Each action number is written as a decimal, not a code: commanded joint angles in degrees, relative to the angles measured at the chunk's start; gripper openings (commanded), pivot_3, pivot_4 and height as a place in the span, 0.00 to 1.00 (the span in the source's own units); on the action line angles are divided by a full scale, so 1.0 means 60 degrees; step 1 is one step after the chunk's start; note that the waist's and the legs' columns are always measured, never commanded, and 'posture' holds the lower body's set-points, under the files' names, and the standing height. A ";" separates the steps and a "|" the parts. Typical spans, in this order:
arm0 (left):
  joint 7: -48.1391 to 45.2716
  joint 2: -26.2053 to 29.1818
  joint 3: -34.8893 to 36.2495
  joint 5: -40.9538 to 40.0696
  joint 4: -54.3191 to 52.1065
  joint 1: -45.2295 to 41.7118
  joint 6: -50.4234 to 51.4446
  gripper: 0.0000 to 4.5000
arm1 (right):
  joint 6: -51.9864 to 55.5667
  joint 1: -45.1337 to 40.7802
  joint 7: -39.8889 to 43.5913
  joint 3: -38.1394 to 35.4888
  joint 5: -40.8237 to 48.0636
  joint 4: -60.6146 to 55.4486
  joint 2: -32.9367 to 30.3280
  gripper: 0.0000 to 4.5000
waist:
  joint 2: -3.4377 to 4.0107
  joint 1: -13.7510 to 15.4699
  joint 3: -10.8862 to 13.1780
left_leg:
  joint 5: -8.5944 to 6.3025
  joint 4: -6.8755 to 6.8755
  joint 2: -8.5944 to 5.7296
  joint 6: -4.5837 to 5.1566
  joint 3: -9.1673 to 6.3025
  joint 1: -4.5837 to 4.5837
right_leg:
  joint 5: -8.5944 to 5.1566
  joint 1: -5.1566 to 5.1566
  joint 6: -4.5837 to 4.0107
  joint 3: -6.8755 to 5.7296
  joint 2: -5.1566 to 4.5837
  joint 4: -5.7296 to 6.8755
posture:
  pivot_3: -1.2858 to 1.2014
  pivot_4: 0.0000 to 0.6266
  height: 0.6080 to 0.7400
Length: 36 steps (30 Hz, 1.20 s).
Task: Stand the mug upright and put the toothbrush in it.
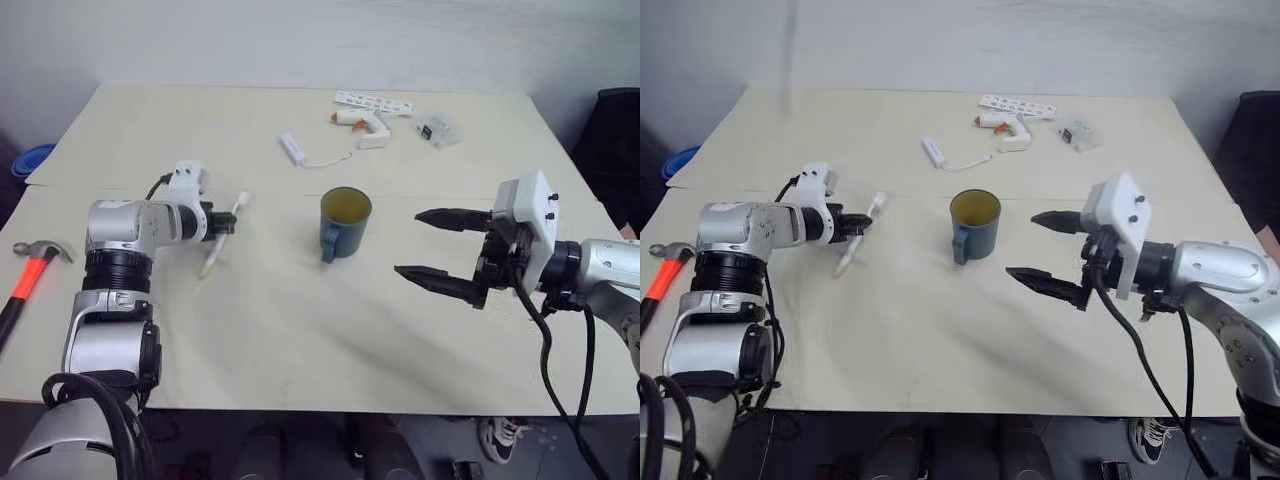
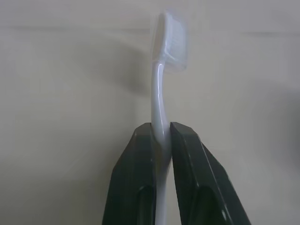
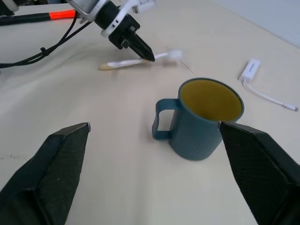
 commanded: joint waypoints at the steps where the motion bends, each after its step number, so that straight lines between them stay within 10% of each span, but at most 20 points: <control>1: -0.0012 -0.0631 0.0960 -0.0805 -0.1586 -0.0086 -0.1371 0.05 | 0.0120 0.0065 -0.0419 -0.0464 0.0219 -0.0342 -0.0123 1.00 | 0.0000 0.0087 0.0000 | 0.0000 0.0001 -0.0002 -0.0002 -0.0002 -0.0005 | 0.0002 -0.0007 0.0004 0.0005 -0.0005 -0.0001 | 0.52 0.24 1.00; 11: 0.0093 -0.3277 0.1471 -0.2058 -0.1802 -0.1158 -0.3408 0.05 | 0.0214 0.0306 -0.1033 -0.0423 0.0407 -0.0683 -0.0051 1.00 | -0.0001 0.0290 0.0000 | 0.0003 0.0026 -0.0022 0.0000 0.0053 -0.0013 | 0.0014 -0.0013 0.0024 0.0023 0.0002 -0.0033 | 0.52 0.24 1.00; 27: -0.0741 -0.4883 -0.0405 -0.0617 -0.0093 -0.0486 -0.7213 0.05 | 0.0180 0.0710 -0.2083 -0.0622 0.0658 -0.1004 0.0103 1.00 | -0.0002 0.0301 0.0001 | 0.0008 0.0023 -0.0025 0.0015 0.0083 -0.0002 | 0.0022 -0.0007 0.0037 0.0071 0.0023 -0.0045 | 0.52 0.24 1.00; 36: -0.1324 -0.3986 -0.0383 -0.1332 -0.2035 0.0198 -0.5438 0.66 | -0.0075 0.0433 -0.1899 -0.0379 0.0400 -0.0449 -0.0014 1.00 | -0.0002 0.0238 0.0001 | 0.0009 0.0021 -0.0019 0.0019 0.0094 0.0006 | 0.0024 -0.0007 0.0040 0.0093 0.0033 -0.0042 | 0.52 0.24 1.00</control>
